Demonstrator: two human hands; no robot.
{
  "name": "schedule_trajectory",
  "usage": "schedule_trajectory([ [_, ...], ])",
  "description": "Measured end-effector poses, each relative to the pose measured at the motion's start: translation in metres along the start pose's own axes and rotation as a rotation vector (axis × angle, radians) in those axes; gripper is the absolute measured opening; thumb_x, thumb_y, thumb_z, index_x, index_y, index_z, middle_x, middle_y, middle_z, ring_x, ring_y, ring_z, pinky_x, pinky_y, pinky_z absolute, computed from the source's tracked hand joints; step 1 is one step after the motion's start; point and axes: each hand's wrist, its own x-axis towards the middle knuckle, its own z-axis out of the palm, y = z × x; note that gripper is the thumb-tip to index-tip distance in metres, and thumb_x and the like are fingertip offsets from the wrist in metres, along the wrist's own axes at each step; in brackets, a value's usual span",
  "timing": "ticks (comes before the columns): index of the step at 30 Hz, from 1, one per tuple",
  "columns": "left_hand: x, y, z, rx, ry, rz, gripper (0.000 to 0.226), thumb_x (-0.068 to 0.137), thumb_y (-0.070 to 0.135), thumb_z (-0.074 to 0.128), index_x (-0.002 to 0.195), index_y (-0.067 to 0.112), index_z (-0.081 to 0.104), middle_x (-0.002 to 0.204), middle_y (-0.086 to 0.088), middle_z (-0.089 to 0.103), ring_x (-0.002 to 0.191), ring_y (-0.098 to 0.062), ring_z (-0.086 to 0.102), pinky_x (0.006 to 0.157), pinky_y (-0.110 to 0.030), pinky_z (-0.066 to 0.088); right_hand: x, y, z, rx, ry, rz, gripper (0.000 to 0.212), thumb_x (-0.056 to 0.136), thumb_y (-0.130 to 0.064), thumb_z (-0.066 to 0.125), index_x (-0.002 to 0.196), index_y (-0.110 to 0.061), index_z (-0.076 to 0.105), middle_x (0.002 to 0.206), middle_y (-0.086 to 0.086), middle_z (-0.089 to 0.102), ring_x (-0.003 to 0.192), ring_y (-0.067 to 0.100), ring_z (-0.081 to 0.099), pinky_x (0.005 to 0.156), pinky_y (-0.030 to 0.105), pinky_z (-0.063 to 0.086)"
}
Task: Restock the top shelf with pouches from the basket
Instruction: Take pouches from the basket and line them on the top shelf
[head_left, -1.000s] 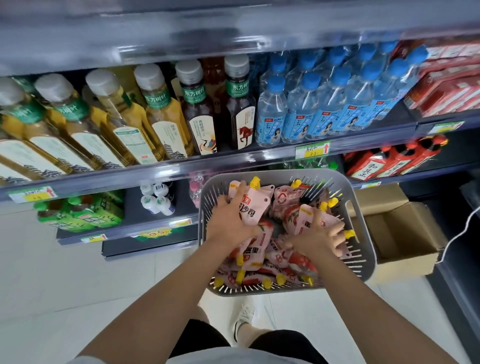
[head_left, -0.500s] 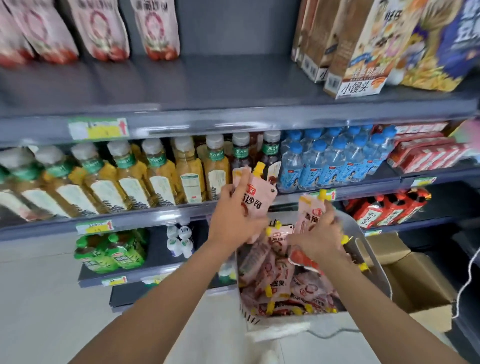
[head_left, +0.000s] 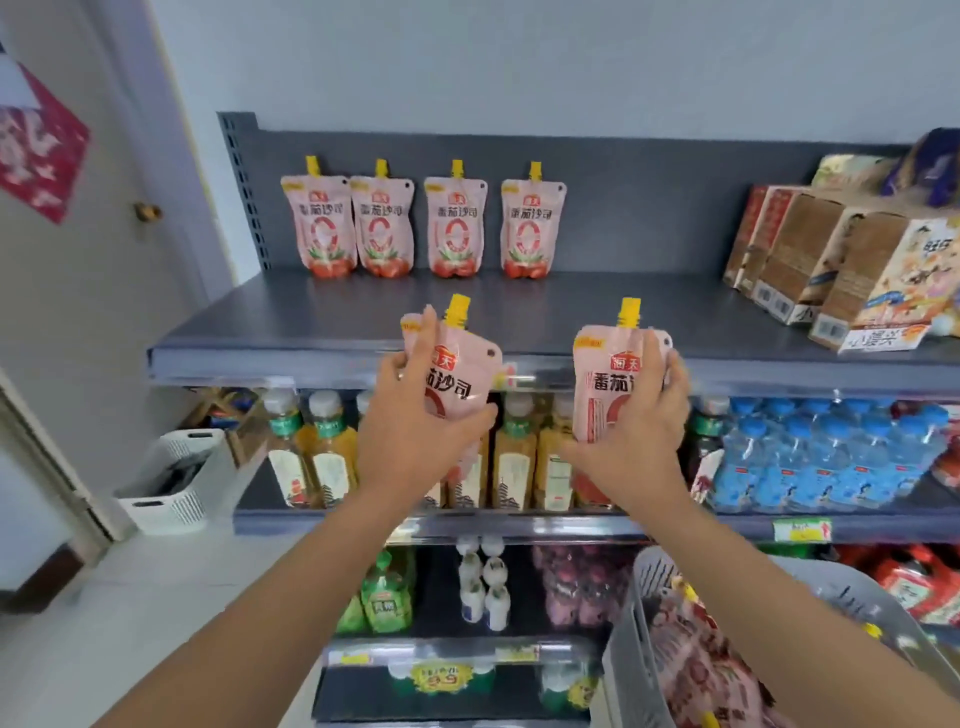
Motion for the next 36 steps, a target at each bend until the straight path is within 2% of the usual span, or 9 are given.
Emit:
schedule_trajectory([
  [4, 0.046, -0.01, -0.055, 0.042, 0.122, 0.01, 0.1, 0.072, 0.051, 0.076, 0.146, 0.054, 0.008, 0.113, 0.007, 0.041, 0.09, -0.006, 0.049, 0.075, -0.024, 0.041, 0.035, -0.06, 0.016, 0.073, 0.032, -0.095, 0.134, 0.056, -0.025, 0.088, 0.151, -0.025, -0.007, 0.154, 0.013, -0.002, 0.14, 0.033, 0.009, 0.116, 0.047, 0.018],
  [10, 0.145, -0.037, -0.093, 0.151, 0.228, -0.092, 0.102, 0.069, 0.064, 0.071, 0.148, 0.049, 0.008, 0.126, -0.002, 0.044, 0.11, -0.024, 0.054, 0.084, -0.037, 0.046, 0.098, -0.113, 0.05, 0.179, 0.057, -0.163, 0.135, 0.056, -0.021, 0.086, 0.15, -0.031, -0.01, 0.155, 0.005, -0.004, 0.141, 0.03, 0.008, 0.115, 0.052, 0.021],
  [15, 0.217, -0.075, -0.092, 0.251, 0.232, -0.123, 0.105, 0.071, 0.065, 0.069, 0.15, 0.044, 0.004, 0.121, -0.004, 0.043, 0.105, -0.027, 0.056, 0.075, -0.032, 0.04, 0.156, -0.132, 0.1, 0.308, 0.034, -0.221, 0.122, 0.053, -0.013, 0.083, 0.146, -0.041, 0.01, 0.154, 0.001, -0.003, 0.143, 0.024, 0.006, 0.114, 0.052, 0.024],
  [18, 0.255, -0.102, -0.084, 0.297, 0.242, -0.174, 0.107, 0.07, 0.064, 0.07, 0.15, 0.042, 0.002, 0.125, -0.008, 0.042, 0.108, -0.03, 0.055, 0.079, -0.037, 0.044, 0.191, -0.138, 0.134, 0.325, 0.019, -0.255, 0.12, 0.052, -0.012, 0.083, 0.145, -0.041, 0.014, 0.154, 0.001, -0.002, 0.144, 0.021, 0.003, 0.116, 0.05, 0.021],
  [21, 0.285, -0.123, -0.073, 0.318, 0.26, -0.2, 0.108, 0.071, 0.063, 0.07, 0.15, 0.043, -0.001, 0.128, -0.009, 0.039, 0.112, -0.03, 0.052, 0.08, -0.037, 0.045, 0.22, -0.142, 0.169, 0.283, -0.005, -0.243, 0.125, 0.053, -0.014, 0.085, 0.146, -0.042, 0.006, 0.155, 0.002, -0.003, 0.143, 0.021, 0.003, 0.116, 0.049, 0.019],
  [26, 0.312, -0.151, -0.054, 0.272, 0.303, -0.2, 0.109, 0.068, 0.065, 0.071, 0.149, 0.045, 0.0, 0.124, -0.008, 0.04, 0.11, -0.028, 0.051, 0.084, -0.041, 0.049, 0.245, -0.151, 0.216, 0.192, -0.008, -0.169, 0.134, 0.055, -0.02, 0.088, 0.146, -0.04, -0.008, 0.155, 0.01, -0.004, 0.144, 0.032, 0.003, 0.116, 0.053, 0.014],
  [32, 0.327, -0.172, -0.048, 0.276, 0.277, -0.155, 0.112, 0.066, 0.071, 0.068, 0.151, 0.041, 0.001, 0.124, -0.01, 0.041, 0.11, -0.029, 0.051, 0.083, -0.043, 0.049, 0.257, -0.161, 0.257, 0.122, 0.031, -0.121, 0.131, 0.059, -0.02, 0.087, 0.149, -0.033, -0.006, 0.156, 0.016, -0.009, 0.145, 0.036, 0.0, 0.115, 0.052, 0.013],
  [34, 0.327, -0.175, -0.052, 0.337, 0.243, -0.131, 0.119, 0.062, 0.072, 0.07, 0.15, 0.04, -0.003, 0.125, -0.009, 0.04, 0.11, -0.028, 0.051, 0.08, -0.042, 0.05, 0.26, -0.162, 0.267, 0.106, 0.052, -0.115, 0.13, 0.059, -0.021, 0.087, 0.15, -0.032, -0.004, 0.156, 0.017, -0.008, 0.145, 0.036, 0.0, 0.114, 0.053, 0.014],
  [36, 0.326, -0.181, -0.057, 0.413, 0.152, -0.093, 0.133, 0.056, 0.065, 0.079, 0.15, 0.036, -0.01, 0.133, -0.011, 0.033, 0.117, -0.03, 0.046, 0.084, -0.044, 0.05, 0.263, -0.166, 0.276, 0.106, 0.074, -0.111, 0.129, 0.059, -0.022, 0.087, 0.15, -0.032, -0.003, 0.156, 0.017, -0.007, 0.145, 0.037, 0.0, 0.114, 0.055, 0.013],
])
